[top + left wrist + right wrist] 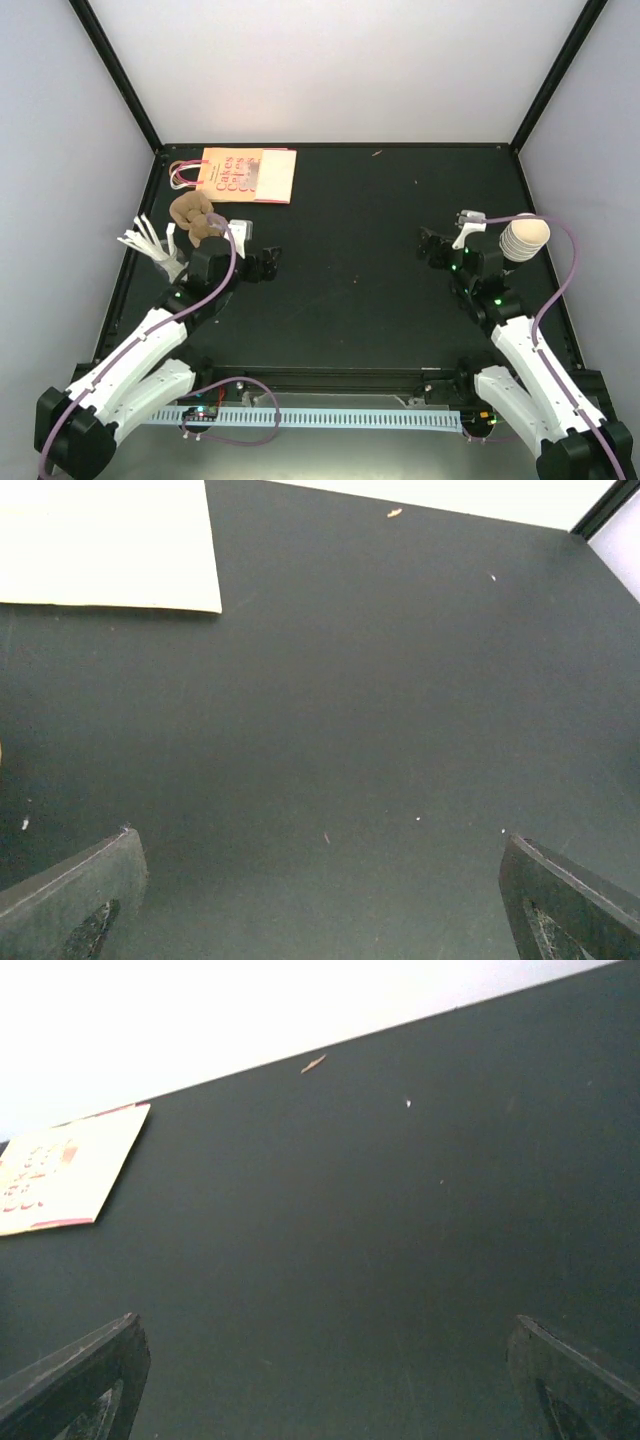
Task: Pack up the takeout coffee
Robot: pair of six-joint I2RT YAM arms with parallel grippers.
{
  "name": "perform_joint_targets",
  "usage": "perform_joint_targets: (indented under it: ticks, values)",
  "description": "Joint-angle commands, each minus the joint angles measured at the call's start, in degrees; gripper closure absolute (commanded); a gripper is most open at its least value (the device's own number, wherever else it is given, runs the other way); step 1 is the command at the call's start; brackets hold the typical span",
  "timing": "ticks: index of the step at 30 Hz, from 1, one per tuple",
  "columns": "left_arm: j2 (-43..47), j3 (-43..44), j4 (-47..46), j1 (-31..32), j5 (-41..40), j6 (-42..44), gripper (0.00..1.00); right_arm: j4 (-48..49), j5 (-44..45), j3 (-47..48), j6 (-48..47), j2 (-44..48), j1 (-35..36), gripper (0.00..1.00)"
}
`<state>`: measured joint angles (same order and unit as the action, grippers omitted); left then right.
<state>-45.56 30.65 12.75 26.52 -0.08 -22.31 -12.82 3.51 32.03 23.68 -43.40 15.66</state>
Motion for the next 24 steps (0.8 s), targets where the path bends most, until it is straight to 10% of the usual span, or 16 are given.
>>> perform_joint_targets:
  ticks: [1,24]
  values:
    - [-2.34,0.74,-1.85,-0.27,3.69,0.01,0.01,3.50,-3.23,-2.36,1.90,0.06,0.07,0.00]
    - [-51.78,45.40,31.09,-2.11,-19.23,7.20,0.01,1.81,-5.62,-2.81,0.97,1.46,0.07,0.00]
